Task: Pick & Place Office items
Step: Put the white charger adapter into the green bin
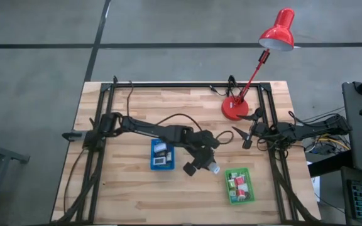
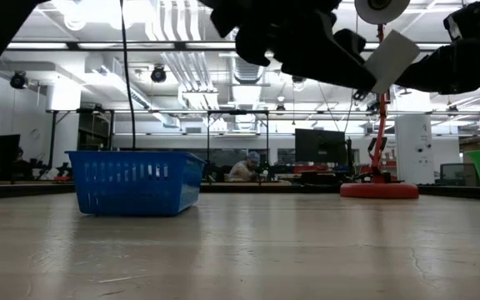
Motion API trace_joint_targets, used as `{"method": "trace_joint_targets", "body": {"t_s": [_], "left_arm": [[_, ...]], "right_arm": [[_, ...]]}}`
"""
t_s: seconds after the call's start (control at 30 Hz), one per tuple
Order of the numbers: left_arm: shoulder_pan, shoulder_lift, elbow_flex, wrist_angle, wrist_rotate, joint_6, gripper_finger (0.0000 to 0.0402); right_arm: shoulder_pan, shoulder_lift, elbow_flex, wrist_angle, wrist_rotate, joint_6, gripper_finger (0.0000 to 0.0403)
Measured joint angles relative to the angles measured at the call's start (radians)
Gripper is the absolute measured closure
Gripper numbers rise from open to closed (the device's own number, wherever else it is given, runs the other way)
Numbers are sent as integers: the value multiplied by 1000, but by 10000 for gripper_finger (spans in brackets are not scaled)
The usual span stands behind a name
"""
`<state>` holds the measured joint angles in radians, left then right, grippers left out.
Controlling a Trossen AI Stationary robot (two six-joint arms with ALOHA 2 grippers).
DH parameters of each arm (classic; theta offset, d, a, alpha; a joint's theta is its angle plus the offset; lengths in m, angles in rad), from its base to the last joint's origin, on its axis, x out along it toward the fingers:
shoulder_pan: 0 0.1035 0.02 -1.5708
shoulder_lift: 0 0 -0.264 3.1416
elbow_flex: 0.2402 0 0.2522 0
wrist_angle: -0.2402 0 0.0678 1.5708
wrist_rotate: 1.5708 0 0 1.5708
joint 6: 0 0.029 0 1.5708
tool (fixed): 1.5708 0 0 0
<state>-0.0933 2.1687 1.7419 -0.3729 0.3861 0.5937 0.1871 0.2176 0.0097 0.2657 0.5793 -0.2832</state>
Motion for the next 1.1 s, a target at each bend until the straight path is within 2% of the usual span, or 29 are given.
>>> {"method": "trace_joint_targets", "body": {"t_s": [0.2, 0.33, 0.47, 0.53, 0.67, 0.73, 0.9, 1.0, 1.1], "left_arm": [[0, 22, 85, -29, 9, 43, 242], [9, 22, 93, 17, 83, 16, 242], [13, 24, 74, 204, 246, -97, 242], [8, 21, 40, 318, 256, -148, 242], [8, -6, -41, 350, 148, -176, 242], [12, -44, -101, 357, 83, -172, 242], [13, -166, -331, 561, -153, -194, 242], [40, -249, -503, 726, -232, -249, 242], [82, -330, -657, 866, -261, -317, 242]], "right_arm": [[0, -1, 0, 1, -1, 3, 147], [0, -1, 0, 1, -1, 11, 147], [0, -1, 0, 2, -2, 16, 147], [0, -1, 0, 3, -6, 45, 147], [0, 10, 0, -55, -146, 143, 147], [2, 21, 0, -84, -163, 191, 147], [22, 45, 0, -90, -196, 240, 152], [37, 58, 0, -39, -198, 243, 156], [41, 84, 0, 51, -217, 240, 158]]}}
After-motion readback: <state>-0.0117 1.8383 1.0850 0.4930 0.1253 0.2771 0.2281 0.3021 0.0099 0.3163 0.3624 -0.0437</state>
